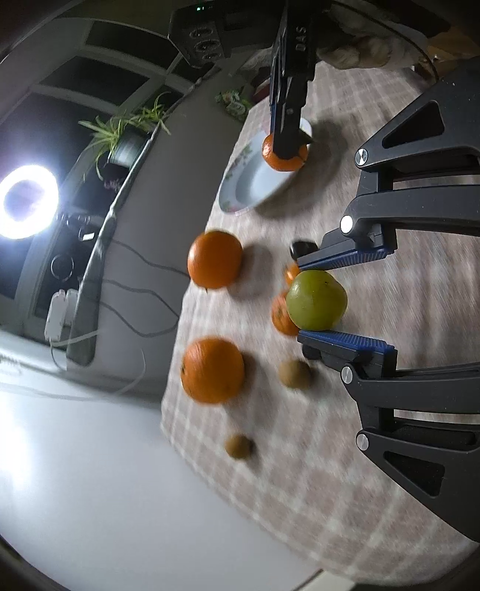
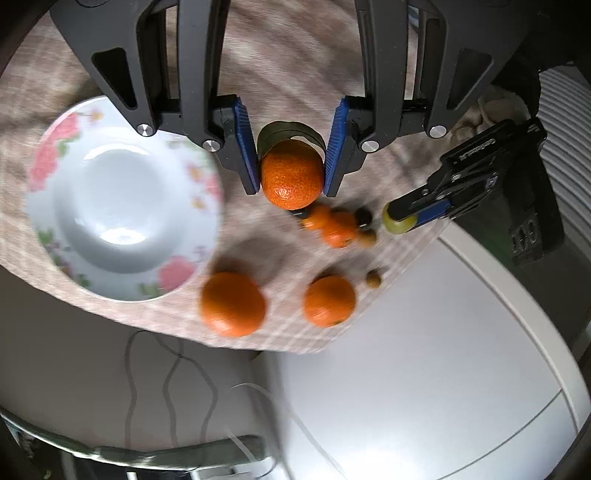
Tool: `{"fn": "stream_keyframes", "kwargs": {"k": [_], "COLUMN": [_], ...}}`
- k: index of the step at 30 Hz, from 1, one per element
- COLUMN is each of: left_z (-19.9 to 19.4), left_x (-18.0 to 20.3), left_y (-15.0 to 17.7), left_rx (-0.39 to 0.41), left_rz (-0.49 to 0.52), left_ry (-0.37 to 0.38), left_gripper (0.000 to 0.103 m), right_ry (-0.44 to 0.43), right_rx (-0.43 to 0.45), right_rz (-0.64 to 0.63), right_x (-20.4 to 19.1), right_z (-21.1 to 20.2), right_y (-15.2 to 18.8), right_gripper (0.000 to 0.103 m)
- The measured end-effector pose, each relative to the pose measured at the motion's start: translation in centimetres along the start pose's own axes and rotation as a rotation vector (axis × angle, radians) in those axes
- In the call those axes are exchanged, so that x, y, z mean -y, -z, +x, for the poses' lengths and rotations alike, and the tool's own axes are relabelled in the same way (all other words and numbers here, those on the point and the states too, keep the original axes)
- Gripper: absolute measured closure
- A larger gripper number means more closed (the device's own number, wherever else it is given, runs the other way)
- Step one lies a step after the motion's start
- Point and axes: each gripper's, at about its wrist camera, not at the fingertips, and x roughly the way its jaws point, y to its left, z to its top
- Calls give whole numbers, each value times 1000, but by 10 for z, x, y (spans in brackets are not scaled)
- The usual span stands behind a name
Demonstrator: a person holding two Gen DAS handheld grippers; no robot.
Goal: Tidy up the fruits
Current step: 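Carry the plum with the left gripper into the plate while the right gripper releases the tangerine there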
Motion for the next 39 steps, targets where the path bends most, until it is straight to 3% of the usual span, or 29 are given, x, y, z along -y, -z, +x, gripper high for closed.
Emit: {"fn": "stream_keyframes", "kwargs": {"k": [7, 20, 39], "left_z": [18, 72, 108], "left_x": [35, 106, 146], "left_y": [-14, -25, -19], "left_rx": [-1, -58, -119], "left_rz": [41, 158, 224], "left_ry": [57, 129, 168], "left_gripper": [73, 73, 73], "right_ry": [107, 243, 188], "right_rx": [44, 48, 27], "right_rz": [27, 104, 146], "right_x": [41, 102, 123], "right_z": [-18, -15, -11], "right_y": [-6, -15, -9], "right_gripper": [66, 66, 66]}}
